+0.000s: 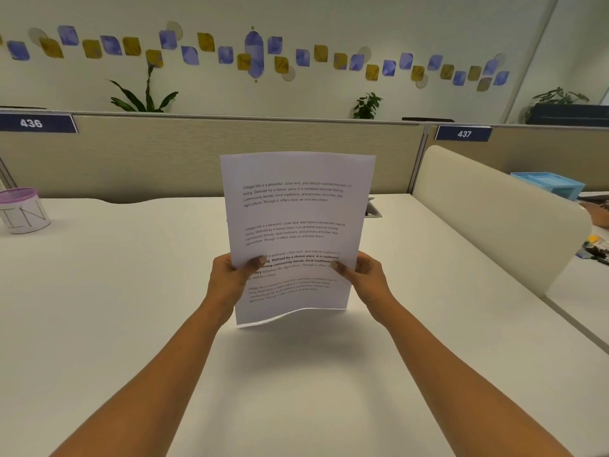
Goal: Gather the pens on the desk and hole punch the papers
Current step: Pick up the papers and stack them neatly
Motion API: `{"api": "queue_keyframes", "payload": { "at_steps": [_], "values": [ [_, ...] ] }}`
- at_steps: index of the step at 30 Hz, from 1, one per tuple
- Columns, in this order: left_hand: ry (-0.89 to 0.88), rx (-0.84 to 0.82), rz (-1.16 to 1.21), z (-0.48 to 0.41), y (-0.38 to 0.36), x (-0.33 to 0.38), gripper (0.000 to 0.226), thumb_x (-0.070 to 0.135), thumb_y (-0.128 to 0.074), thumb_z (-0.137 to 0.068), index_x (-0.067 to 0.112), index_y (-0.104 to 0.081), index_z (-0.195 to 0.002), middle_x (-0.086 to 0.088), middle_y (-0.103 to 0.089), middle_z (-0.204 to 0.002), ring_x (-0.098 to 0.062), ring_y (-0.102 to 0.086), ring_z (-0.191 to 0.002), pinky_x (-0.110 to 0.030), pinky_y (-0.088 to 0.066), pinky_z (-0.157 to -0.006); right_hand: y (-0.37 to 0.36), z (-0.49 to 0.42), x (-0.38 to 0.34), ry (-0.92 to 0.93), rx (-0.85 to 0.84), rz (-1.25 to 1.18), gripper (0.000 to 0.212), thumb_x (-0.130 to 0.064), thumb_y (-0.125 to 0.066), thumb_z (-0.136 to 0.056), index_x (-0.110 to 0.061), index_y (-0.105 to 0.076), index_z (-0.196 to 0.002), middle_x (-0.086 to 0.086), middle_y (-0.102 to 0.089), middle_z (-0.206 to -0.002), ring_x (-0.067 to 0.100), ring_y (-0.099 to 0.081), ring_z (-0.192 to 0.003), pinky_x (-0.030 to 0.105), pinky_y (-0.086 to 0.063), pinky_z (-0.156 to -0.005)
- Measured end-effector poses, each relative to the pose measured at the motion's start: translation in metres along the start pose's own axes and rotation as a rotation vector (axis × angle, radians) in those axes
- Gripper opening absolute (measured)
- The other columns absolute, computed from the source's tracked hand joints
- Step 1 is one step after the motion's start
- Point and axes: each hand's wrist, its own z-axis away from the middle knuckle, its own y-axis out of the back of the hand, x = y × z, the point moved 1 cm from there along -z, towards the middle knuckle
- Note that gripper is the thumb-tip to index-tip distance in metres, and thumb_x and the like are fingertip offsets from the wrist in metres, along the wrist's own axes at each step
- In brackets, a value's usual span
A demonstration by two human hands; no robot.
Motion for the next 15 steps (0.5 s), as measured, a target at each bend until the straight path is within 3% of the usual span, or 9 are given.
{"api": "queue_keyframes", "payload": {
  "at_steps": [2,6,9,11,15],
  "values": [
    [-0.007,0.038,0.035,-0.001,0.002,0.002,0.011,0.015,-0.071,-0.078,0.026,-0.069,-0.078,0.005,-0.073,-0.077,-0.021,-0.068,-0.075,-0.037,-0.054,-0.069,0.006,0.001,0.006,-0.021,-0.003,0.024,0.009,-0.022,-0.068,-0.083,-0.019,-0.066,-0.091,0.003,-0.072,-0.099,0.02,-0.068,-0.087,0.022,-0.055,-0.072],
    [-0.005,0.096,0.179,-0.003,0.001,0.006,0.014,0.012,-0.072,-0.076,0.024,-0.068,-0.083,0.011,-0.074,-0.074,-0.012,-0.07,-0.07,-0.028,-0.054,-0.063,0.012,0.008,0.023,-0.085,0.016,0.099,0.025,-0.038,-0.065,-0.082,-0.017,-0.062,-0.095,-0.001,-0.069,-0.096,0.017,-0.063,-0.093,0.024,-0.052,-0.074],
    [-0.005,0.113,0.288,-0.003,-0.004,0.009,0.016,0.009,-0.07,-0.077,0.019,-0.067,-0.089,0.007,-0.074,-0.084,-0.012,-0.07,-0.075,-0.027,-0.054,-0.066,0.003,0.01,0.03,-0.199,0.01,-0.088,0.048,-0.037,-0.065,-0.082,-0.018,-0.043,-0.12,-0.002,-0.062,-0.109,0.02,-0.059,-0.108,0.032,-0.05,-0.085],
    [-0.015,0.112,0.366,-0.002,-0.01,0.012,0.019,0.008,-0.068,-0.079,0.017,-0.066,-0.095,0.001,-0.071,-0.095,-0.017,-0.068,-0.085,-0.031,-0.055,-0.073,-0.007,0.01,0.03,-0.272,0.011,-0.279,0.054,-0.03,-0.065,-0.084,-0.021,-0.032,-0.125,-0.002,-0.059,-0.109,0.023,-0.058,-0.109,0.035,-0.047,-0.09],
    [-0.008,0.082,0.469,-0.001,-0.021,0.015,0.02,0.005,-0.065,-0.081,0.017,-0.065,-0.098,-0.002,-0.07,-0.099,-0.019,-0.068,-0.089,-0.035,-0.057,-0.079,-0.026,0.012,0.027,-0.244,-0.117,-0.496,0.035,-0.023,-0.066,-0.08,-0.02,-0.052,-0.112,0.0,-0.067,-0.108,0.018,-0.066,-0.095,0.03,-0.055,-0.083]
  ]
}}
